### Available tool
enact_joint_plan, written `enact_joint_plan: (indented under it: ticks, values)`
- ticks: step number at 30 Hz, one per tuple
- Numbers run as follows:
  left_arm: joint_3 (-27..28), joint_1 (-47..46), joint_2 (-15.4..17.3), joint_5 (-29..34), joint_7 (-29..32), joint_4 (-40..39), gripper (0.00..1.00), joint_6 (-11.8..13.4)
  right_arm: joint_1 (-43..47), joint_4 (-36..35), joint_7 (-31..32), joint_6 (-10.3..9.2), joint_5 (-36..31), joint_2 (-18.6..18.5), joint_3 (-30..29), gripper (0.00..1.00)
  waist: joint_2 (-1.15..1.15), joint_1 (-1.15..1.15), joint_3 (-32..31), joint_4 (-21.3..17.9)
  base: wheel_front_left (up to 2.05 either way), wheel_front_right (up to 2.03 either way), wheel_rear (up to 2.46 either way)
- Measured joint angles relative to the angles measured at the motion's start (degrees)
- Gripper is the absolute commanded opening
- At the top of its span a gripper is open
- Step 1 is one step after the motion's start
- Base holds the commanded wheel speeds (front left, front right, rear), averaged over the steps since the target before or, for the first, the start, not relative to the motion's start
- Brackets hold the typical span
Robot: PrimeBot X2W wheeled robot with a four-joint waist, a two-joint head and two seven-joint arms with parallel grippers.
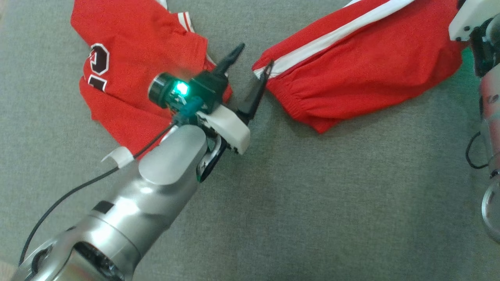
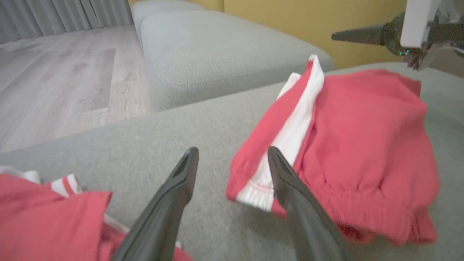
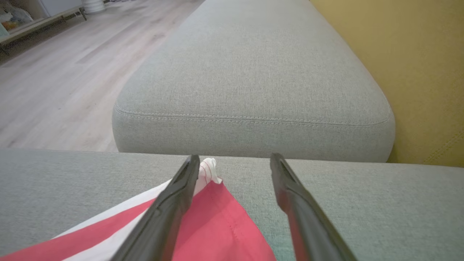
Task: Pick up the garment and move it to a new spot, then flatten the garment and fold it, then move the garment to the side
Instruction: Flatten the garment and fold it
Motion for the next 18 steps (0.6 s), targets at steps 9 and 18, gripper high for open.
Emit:
enact_joint_plan:
  ticks: [9,18]
  values:
    - [8.56,0.96,2.26,1.41,-0.34,-6.82,1.00,3.72,-0.22,2.42,-7.89,0.00,7.02,0.02,4.97,1.00,0.00,-0.01,-4.97,-2.20,0.00,0.00,0.00]
    - [18.72,12.34,6.76,4.72,-0.41,-17.46,1.00,7.70,12.67,-7.17,-12.21,0.00,18.59,0.87,18.94,1.00,0.00,-0.02,-12.65,-6.02,0.00,0.00,0.00]
